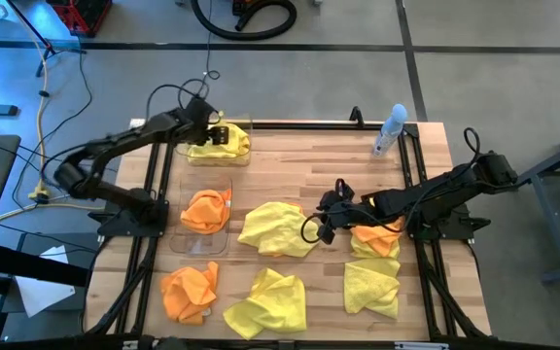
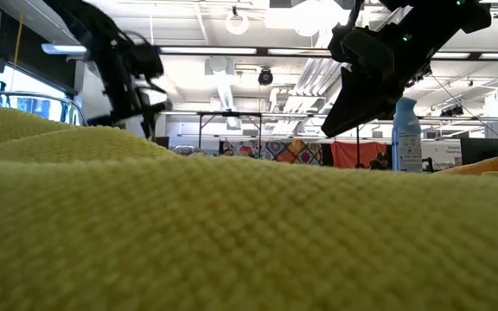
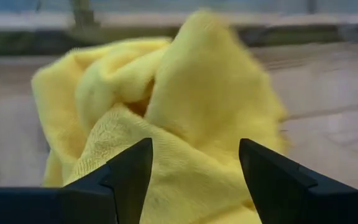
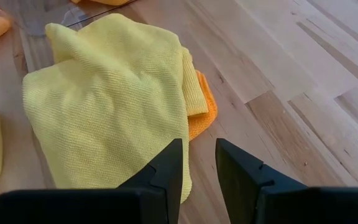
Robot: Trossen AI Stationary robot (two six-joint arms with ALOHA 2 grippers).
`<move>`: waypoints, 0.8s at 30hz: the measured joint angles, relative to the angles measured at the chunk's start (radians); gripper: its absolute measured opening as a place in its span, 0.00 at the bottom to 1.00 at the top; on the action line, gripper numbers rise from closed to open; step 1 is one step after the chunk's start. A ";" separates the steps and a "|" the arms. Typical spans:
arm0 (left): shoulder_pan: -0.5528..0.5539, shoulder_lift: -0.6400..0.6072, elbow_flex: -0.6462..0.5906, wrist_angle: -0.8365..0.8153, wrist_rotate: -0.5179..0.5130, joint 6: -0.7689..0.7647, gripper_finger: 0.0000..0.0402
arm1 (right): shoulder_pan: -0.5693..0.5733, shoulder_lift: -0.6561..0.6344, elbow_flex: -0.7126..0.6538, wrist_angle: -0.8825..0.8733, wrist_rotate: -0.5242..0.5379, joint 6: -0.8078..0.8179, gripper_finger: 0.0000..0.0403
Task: Sort microfiber towel by color & place in baskets
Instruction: Put the yellow microfiber towel into the top transparent bin, then put the orange microfiber towel into the bottom transparent bin
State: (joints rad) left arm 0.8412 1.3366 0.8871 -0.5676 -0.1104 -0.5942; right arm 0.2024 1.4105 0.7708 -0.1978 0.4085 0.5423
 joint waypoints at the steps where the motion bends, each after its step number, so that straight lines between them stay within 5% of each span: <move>1: -0.009 -0.029 0.000 -0.003 -0.002 0.010 0.57 | 0.000 0.000 0.000 0.000 0.000 0.000 0.22; 7: -0.141 -0.178 0.000 -0.027 -0.026 0.078 0.57 | 0.000 0.000 0.000 0.000 0.000 0.000 0.22; 24: -0.864 -0.334 -0.192 0.182 -0.199 0.164 0.57 | 0.000 0.000 0.000 0.000 0.007 0.061 0.22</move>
State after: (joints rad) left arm -0.0227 1.0023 0.6950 -0.3860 -0.3092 -0.4298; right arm 0.2024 1.4105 0.7708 -0.1978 0.4156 0.6038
